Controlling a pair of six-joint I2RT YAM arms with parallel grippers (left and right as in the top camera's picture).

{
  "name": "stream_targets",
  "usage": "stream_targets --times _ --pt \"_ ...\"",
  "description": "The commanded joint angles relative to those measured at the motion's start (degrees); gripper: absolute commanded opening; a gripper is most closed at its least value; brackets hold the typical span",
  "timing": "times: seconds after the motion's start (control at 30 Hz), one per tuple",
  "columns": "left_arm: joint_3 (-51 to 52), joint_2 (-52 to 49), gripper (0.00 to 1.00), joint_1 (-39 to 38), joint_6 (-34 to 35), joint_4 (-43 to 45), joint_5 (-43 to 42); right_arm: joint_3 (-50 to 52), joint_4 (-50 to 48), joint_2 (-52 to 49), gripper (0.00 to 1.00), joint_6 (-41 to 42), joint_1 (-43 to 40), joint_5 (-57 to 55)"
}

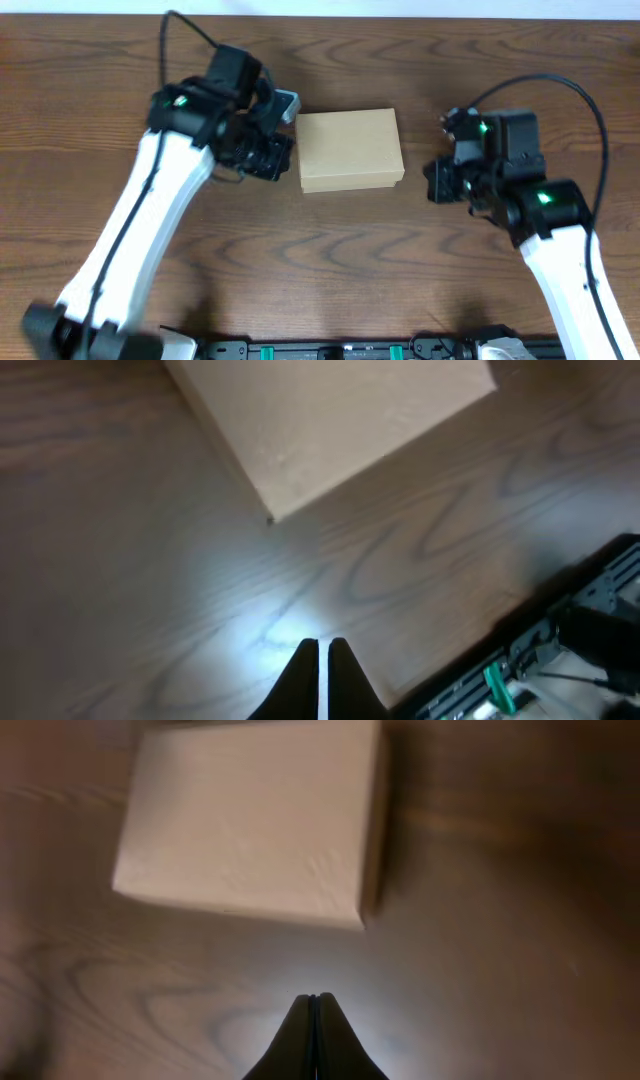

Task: Pack container

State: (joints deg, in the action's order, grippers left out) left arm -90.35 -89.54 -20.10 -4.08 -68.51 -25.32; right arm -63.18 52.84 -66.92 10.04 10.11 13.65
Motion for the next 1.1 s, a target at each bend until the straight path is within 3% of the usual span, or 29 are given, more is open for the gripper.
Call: stream_targets --times 0.0,0.2,0.47,0.67,0.7,0.73,0.77,0.8,0.9,1.07 --pt "0.46 6.14 0.06 0.17 0.87 -2.10 6.01 -0.28 3.41 3.80 0.01 1.95 0.61 -4.28" --pt "11.85 19.08 0.06 0.17 2.01 -1.07 8.31 2.78 8.96 14.10 0.01 2.25 1.25 -6.97" --pt "36.72 35.36 0.06 0.17 9.51 10.49 2.32 18.73 6.62 35.74 0.02 5.38 1.49 -5.68" --pt "39.95 41.46 0.06 0.20 15.37 11.74 2.34 21.38 5.88 42.82 0.01 11.32 1.51 -5.03" --pt "39.95 42.07 0.07 0.20 16.24 12.28 2.36 21.38 5.84 43.08 0.08 11.93 1.51 -5.01" --pt "39.95 42.36 0.32 0.20 17.35 12.87 2.36 21.38 5.86 43.10 0.32 12.68 1.51 -4.98" --pt "39.95 42.42 0.89 0.20 19.30 13.44 2.36 21.38 5.99 43.04 0.80 13.75 1.51 -4.81" --pt "39.95 42.40 0.95 0.20 22.12 14.05 2.36 21.38 6.36 42.97 0.99 14.67 1.49 -4.35" --pt "39.98 42.34 0.95 0.20 28.81 13.92 2.40 21.38 6.84 42.97 0.99 18.40 1.51 -1.46" --pt "39.98 42.34 0.96 0.20 28.96 12.85 2.45 21.38 6.95 42.97 0.99 20.13 1.49 2.62"
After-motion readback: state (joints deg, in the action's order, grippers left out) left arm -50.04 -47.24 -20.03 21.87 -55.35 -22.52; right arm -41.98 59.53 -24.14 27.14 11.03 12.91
